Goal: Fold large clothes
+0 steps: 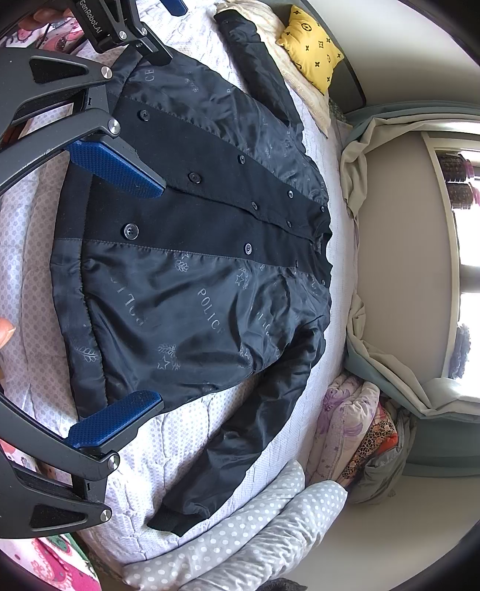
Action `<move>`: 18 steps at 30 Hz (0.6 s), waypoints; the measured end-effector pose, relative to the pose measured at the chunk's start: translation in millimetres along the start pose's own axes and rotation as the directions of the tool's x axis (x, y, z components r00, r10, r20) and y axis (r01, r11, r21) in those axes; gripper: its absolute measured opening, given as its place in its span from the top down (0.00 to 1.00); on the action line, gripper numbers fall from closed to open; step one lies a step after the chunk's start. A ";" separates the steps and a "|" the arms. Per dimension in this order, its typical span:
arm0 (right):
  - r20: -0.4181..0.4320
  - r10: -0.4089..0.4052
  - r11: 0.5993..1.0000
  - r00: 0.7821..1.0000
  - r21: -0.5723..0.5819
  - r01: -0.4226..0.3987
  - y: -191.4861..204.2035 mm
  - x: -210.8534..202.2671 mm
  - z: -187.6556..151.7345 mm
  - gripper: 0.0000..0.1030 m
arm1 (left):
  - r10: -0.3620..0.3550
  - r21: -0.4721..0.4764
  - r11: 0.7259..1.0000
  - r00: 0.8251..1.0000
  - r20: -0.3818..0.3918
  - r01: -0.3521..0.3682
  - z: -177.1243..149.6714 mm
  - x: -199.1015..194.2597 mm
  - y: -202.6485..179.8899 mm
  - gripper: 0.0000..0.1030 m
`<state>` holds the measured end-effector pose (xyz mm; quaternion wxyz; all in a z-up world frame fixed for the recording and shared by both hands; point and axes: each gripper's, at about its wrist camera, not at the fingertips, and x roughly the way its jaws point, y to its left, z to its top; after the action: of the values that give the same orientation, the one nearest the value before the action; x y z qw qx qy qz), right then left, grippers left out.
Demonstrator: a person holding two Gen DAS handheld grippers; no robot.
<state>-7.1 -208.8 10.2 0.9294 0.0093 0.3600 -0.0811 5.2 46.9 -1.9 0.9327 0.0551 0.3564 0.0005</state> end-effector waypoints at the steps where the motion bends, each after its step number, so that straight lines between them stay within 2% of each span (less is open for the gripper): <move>1: 0.000 0.000 1.000 1.000 0.000 0.000 0.0 0.0 -0.2 0.00 | 0.000 0.000 1.000 1.000 0.000 0.000 0.1 -0.2 -0.1 0.00; 9: -0.001 0.001 1.000 1.000 0.000 -0.001 -0.2 0.6 0.3 0.00 | 0.001 -0.009 1.000 1.000 -0.004 -0.001 0.3 -0.3 2.8 0.00; 18: -0.021 0.021 1.000 1.000 0.021 -0.021 -6.6 3.8 -2.7 0.00 | -0.017 -0.072 0.997 0.999 -0.047 0.014 5.0 8.3 17.1 0.00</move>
<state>-7.2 -215.7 5.9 0.9261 0.0237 0.3690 -0.0750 15.4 63.7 -2.0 0.9252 0.0190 0.3789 0.0072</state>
